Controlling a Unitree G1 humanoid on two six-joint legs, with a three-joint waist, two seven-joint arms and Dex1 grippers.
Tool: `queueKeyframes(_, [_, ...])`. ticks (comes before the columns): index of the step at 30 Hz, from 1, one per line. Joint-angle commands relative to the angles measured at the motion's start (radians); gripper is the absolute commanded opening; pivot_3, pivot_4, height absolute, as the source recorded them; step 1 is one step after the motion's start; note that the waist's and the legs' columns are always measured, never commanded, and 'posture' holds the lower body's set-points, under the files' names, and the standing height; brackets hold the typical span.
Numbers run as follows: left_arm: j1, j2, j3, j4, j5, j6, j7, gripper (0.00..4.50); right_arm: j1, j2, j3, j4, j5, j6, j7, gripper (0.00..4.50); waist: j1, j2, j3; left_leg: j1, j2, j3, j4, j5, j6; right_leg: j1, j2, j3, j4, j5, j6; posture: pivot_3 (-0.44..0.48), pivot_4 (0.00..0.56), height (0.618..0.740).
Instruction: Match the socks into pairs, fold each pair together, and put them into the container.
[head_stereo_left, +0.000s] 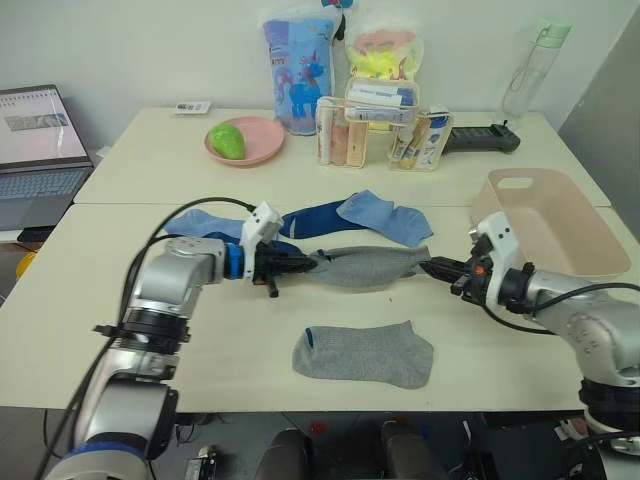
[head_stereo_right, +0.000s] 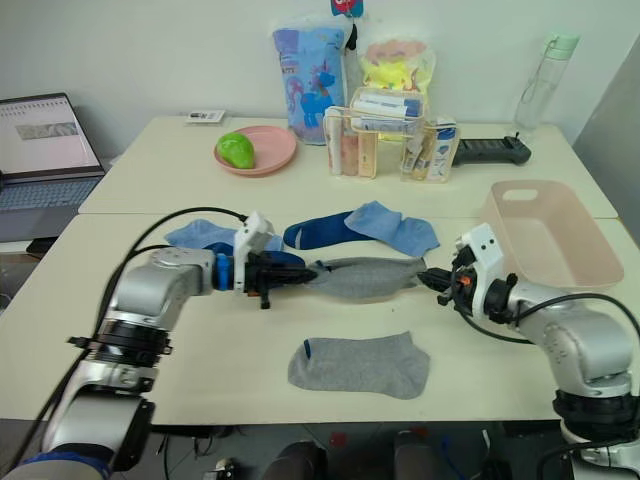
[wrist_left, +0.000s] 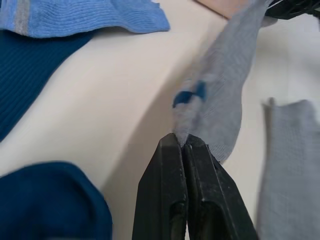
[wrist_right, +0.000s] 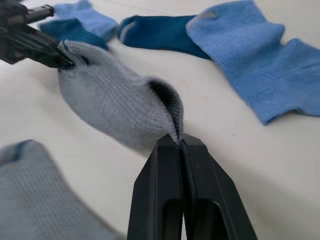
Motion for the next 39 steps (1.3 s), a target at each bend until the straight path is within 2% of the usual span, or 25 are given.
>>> queueKeyframes(1, [-0.003,0.021,-0.054,-0.045,-0.02,0.078,-0.028,0.02,-0.037,-0.005,-0.013,-0.024,0.113,0.164,0.0,0.0,0.001,0.0,0.0,0.0,0.0,0.0,0.0,0.0,0.0,0.0,0.0,0.0,0.0,0.0,0.0,0.0,0.15,0.703])
queueKeyframes(4, [-0.027,-0.002,-0.096,0.019,0.015,0.072,0.005,0.02,-0.075,0.004,0.019,0.039,0.102,0.21,-0.037,0.0,0.003,0.0,0.0,0.0,-0.001,0.001,0.0,-0.001,0.001,0.0,0.0,0.0,0.0,0.0,0.0,0.0,0.15,0.703])
queueKeyframes(10, [-0.106,-0.079,-0.14,0.228,0.103,-0.018,0.075,0.02,-0.154,-0.023,0.119,0.206,-0.008,0.126,-0.056,0.0,0.002,0.0,0.0,0.0,-0.001,0.002,0.0,-0.001,0.001,-0.001,0.0,0.0,0.0,0.0,0.0,0.0,0.15,0.703])
queueKeyframes(14, [-0.174,-0.141,-0.094,0.356,0.146,-0.153,0.194,0.02,-0.199,-0.017,0.149,0.303,-0.076,0.045,-0.071,0.0,0.003,0.0,0.0,-0.001,0.0,0.002,0.0,0.0,0.0,-0.001,0.0,0.0,0.0,0.0,0.0,0.0,0.15,0.703])
queueKeyframes(16, [-0.183,-0.141,-0.095,0.376,0.146,-0.17,0.176,0.02,-0.212,-0.022,0.156,0.315,-0.089,0.021,-0.062,0.0,0.003,0.0,0.0,-0.001,-0.001,0.003,0.001,0.0,0.0,-0.001,0.0,0.001,0.001,0.0,0.0,0.0,0.15,0.703])
queueKeyframes(20, [-0.17,-0.135,-0.097,0.382,0.15,-0.189,0.158,0.0,-0.213,-0.044,0.186,0.32,-0.13,-0.032,-0.05,0.97,0.0,0.0,0.0,-0.001,0.0,0.003,0.0,0.0,-0.001,-0.002,0.0,0.001,0.0,0.0,0.0,0.0,0.15,0.703])
queueKeyframes(27, [-0.178,-0.147,-0.056,0.414,0.158,-0.207,0.231,0.0,-0.209,-0.103,0.2,0.295,-0.196,-0.156,-0.007,3.51,0.001,0.0,0.0,-0.001,-0.001,0.003,0.0,0.0,-0.001,-0.002,0.0,0.001,0.0,0.0,0.0,0.0,0.15,0.703])
queueKeyframes(30, [-0.16,-0.128,-0.04,0.357,0.146,-0.239,0.209,0.67,-0.173,-0.115,0.173,0.238,-0.197,-0.196,-0.007,4.5,0.002,0.0,0.0,-0.001,0.0,0.003,0.0,0.0,-0.001,-0.002,0.0,0.0,0.0,0.0,0.0,0.0,0.15,0.703])
queueKeyframes(35, [-0.136,-0.116,0.0,0.299,0.13,-0.221,0.228,2.19,-0.073,-0.082,0.141,0.112,-0.19,-0.21,-0.051,4.5,0.003,0.0,0.0,-0.001,0.0,0.002,0.0,0.0,-0.001,-0.002,0.0,0.001,0.0,0.0,0.0,0.0,0.15,0.703])
queueKeyframes(39, [-0.111,-0.102,0.032,0.273,0.12,-0.194,0.251,3.46,-0.006,-0.002,0.108,0.045,-0.178,-0.217,-0.11,4.5,0.0,0.0,0.0,-0.001,0.0,0.002,0.0,0.0,-0.001,-0.002,0.0,0.001,0.001,0.0,0.0,0.0,0.15,0.703])
